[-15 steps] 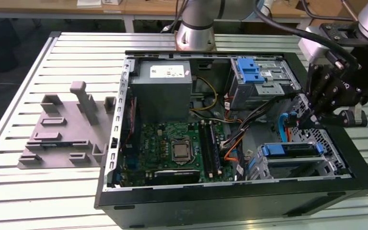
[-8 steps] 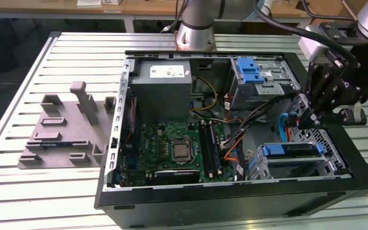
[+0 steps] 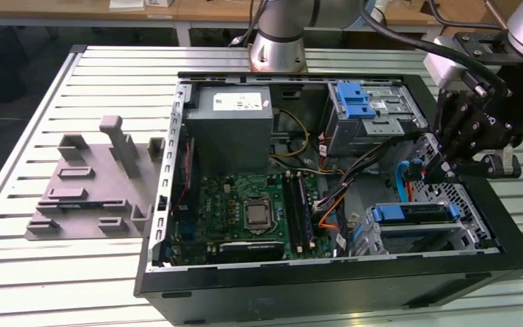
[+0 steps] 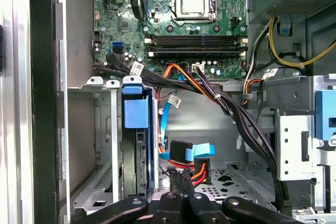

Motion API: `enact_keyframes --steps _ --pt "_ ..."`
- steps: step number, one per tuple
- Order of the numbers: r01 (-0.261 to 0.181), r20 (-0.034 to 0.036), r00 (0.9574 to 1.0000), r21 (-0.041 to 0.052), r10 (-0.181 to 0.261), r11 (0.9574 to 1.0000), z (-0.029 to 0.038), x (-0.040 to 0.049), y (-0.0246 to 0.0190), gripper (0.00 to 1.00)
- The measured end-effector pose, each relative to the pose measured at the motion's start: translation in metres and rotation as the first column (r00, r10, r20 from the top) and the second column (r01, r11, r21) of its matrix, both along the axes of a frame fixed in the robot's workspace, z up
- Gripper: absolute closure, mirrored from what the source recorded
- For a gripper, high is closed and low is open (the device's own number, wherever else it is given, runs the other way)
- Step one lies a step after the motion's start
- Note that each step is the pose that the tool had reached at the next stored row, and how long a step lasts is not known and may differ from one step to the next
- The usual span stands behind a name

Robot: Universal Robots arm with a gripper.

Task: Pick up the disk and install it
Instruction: 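Insert the first disk wire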

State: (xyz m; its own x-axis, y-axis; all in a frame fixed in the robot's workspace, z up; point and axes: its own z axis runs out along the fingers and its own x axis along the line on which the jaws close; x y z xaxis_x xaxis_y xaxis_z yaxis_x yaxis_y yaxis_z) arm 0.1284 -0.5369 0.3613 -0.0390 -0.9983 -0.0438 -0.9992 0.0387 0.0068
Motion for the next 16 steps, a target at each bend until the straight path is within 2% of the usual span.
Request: enact_keyframes --steps 2,5,6,7,12,13,16 --pt "0.0 0.0001 1.0 -0.0004 0.0 1.0 0.0 0.0 0.0 0.89" --pt "0.0 0.0009 1.0 -0.0073 0.0 1.0 -0.0001 0.0 0.0 0.89" --pt "0.0 0.0013 1.0 -0.0083 0.0 1.0 -0.0002 0.0 0.0 0.83" --pt "0.0 0.0018 1.0 -0.0093 0.0 1.0 -0.0002 0.0 0.0 0.83" --pt "0.0 0.0045 1.0 -0.013 0.0 0.9999 -0.0011 0.0 0.0 0.82" --pt "0.0 0.0047 1.0 -0.0132 0.0 0.9999 -0.0014 0.0 0.0 0.75" --pt "0.0 0.005 1.0 -0.013 0.0 0.9999 -0.0027 0.0 0.0 0.75"
